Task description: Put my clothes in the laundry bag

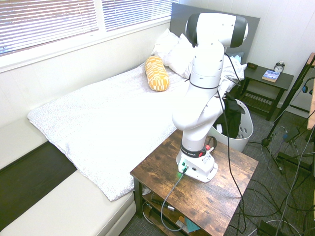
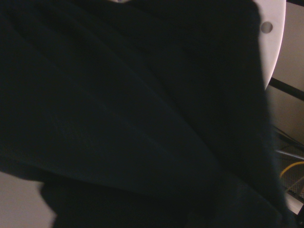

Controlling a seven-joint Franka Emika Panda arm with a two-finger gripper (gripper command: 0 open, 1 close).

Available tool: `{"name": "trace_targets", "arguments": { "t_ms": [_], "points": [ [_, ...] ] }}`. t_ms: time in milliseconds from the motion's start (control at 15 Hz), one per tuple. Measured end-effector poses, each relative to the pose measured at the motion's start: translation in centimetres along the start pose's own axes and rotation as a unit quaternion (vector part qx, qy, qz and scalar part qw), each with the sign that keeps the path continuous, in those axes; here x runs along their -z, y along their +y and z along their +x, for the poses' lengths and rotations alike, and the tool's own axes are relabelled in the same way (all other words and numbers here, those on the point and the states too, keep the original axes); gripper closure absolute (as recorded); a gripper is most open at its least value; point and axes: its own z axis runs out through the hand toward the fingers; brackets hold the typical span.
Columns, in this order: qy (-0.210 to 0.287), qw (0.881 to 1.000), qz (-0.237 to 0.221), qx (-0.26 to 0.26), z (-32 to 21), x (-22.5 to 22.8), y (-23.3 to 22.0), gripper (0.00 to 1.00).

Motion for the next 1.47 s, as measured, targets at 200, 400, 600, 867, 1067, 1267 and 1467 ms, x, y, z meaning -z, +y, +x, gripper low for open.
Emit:
{"name": "trace_targets", "arguments": {
  "t_ms": [200,400,600,867,1067,1267,1467],
  "points": [
    [0.000,1.000,0.003,-0.002,0.1,0.2,-0.1,0.00],
    [0.007,0.997,0.078,-0.007,1.1,5.4,-1.8,0.00],
    [0.025,0.984,0.176,-0.014,1.6,14.9,-3.6,0.00],
    [0.034,0.948,0.316,-0.018,-0.4,29.1,-6.8,0.00],
    [0.058,0.905,0.421,0.015,-5.2,40.6,-10.5,0.00],
    [0.071,0.875,0.475,0.063,-11.0,49.4,-14.1,0.00],
    [0.044,0.852,0.511,0.103,-15.6,55.6,-17.2,0.00]
  ]
}}
